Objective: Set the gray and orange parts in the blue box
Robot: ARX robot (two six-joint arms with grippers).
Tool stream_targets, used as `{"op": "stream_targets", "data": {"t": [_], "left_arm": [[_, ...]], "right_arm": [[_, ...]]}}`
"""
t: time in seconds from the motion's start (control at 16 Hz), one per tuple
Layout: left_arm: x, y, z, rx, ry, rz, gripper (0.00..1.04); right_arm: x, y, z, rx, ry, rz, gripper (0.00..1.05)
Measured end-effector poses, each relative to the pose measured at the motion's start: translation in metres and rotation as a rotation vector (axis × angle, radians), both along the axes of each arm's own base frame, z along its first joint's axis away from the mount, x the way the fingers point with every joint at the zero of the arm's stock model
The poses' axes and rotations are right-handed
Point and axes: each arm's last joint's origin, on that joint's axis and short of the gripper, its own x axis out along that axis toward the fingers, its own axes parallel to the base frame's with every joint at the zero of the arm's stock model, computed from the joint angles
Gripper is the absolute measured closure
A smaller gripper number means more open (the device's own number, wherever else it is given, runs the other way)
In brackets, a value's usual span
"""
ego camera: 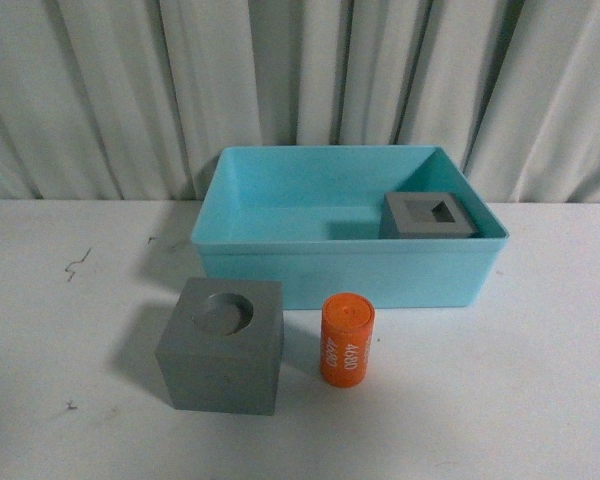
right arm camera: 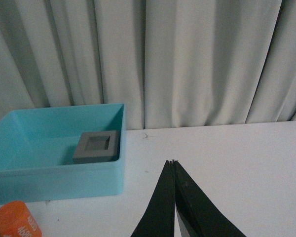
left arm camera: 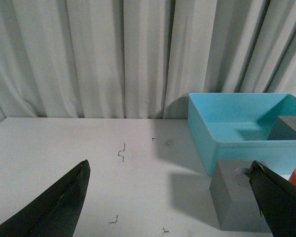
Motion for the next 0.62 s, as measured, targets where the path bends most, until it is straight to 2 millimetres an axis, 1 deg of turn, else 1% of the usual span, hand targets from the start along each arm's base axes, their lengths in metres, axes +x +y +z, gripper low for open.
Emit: {"op": "stream_targets", "data": {"t": [0.25, 0.56, 0.62], "left_arm": [[0.000, 0.000, 0.000, 0.000, 0.000, 0.000, 0.07], [0.000, 0.000, 0.000, 0.000, 0.000, 0.000, 0.07], [0.000, 0.000, 0.000, 0.000, 0.000, 0.000, 0.07]], "right_arm": [[-0.016, 0.000, -0.009, -0.002, -0.003, 0.000, 1.03], [-0.027, 0.000, -0.014, -0.002, -0.003, 0.000, 1.03], [-0.028, 0.000, -0.016, -0.002, -0.039, 0.000, 1.03]]}}
